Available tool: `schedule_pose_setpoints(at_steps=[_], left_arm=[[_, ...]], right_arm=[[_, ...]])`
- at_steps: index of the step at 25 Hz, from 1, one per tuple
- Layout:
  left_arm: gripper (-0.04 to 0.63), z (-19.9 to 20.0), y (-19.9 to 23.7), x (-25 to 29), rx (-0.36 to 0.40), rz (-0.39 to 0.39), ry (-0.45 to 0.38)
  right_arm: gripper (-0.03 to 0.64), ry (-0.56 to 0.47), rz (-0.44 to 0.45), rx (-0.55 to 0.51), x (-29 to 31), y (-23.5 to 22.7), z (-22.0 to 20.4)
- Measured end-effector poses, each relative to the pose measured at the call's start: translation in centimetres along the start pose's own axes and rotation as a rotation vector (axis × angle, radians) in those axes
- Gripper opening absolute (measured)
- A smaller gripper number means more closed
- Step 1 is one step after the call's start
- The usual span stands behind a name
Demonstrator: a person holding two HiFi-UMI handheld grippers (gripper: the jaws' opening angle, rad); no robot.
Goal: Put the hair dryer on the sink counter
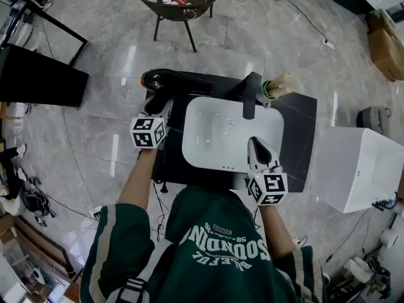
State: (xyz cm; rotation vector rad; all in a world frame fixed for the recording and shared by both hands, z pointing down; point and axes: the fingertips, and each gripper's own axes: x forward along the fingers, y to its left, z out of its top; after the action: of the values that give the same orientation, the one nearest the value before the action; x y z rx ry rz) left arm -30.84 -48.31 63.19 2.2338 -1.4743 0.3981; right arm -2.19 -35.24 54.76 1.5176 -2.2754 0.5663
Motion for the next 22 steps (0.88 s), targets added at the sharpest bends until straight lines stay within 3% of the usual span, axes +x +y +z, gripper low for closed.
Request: schedule_pose_setpoints(at_steps=[22], left_arm=[[0.189, -5.3, 3.2, 4.6, -0.021, 0.067, 0.153]], right_arm=[[0.044, 0.052, -0.032, 0.031, 0.8, -0.3, -1.6]])
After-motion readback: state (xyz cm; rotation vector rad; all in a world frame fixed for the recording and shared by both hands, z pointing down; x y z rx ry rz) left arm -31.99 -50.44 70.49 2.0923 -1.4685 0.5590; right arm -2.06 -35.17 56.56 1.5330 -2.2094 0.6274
